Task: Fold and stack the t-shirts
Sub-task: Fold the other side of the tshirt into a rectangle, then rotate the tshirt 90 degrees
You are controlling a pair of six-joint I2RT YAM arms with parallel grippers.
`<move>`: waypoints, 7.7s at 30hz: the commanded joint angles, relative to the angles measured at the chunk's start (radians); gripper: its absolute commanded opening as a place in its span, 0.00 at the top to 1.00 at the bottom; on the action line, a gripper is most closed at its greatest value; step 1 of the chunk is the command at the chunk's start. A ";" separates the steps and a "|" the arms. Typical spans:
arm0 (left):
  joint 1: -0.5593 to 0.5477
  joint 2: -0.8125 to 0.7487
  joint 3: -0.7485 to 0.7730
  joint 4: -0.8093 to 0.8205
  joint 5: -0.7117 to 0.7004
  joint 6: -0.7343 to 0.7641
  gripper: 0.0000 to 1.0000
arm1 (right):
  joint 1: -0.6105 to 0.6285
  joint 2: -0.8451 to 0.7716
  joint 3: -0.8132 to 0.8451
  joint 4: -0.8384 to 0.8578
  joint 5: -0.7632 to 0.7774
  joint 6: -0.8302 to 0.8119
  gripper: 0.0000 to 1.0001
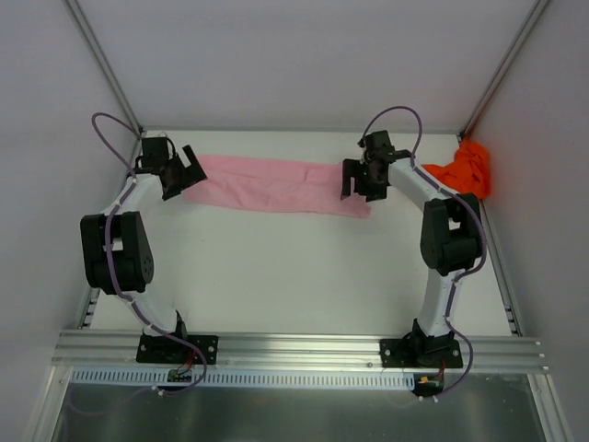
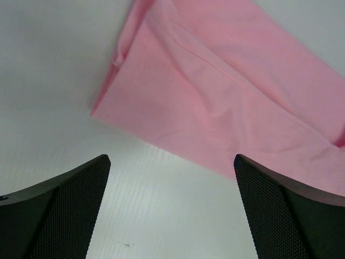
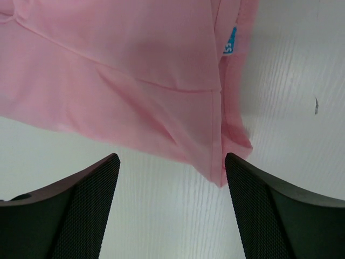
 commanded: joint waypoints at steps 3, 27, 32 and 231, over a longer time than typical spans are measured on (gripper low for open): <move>-0.089 -0.157 -0.111 0.134 0.285 0.141 0.01 | 0.007 -0.196 -0.107 0.128 -0.035 0.060 0.18; -0.192 0.442 0.538 -0.375 0.335 1.294 0.01 | 0.036 -0.340 -0.264 0.205 0.007 0.159 0.03; -0.192 0.447 0.469 -0.328 0.190 1.248 0.01 | 0.053 -0.333 -0.235 0.222 0.032 0.181 0.03; -0.961 -0.441 -0.394 -0.139 -0.114 -0.265 0.34 | 0.547 -0.669 -1.033 0.464 0.061 0.638 0.43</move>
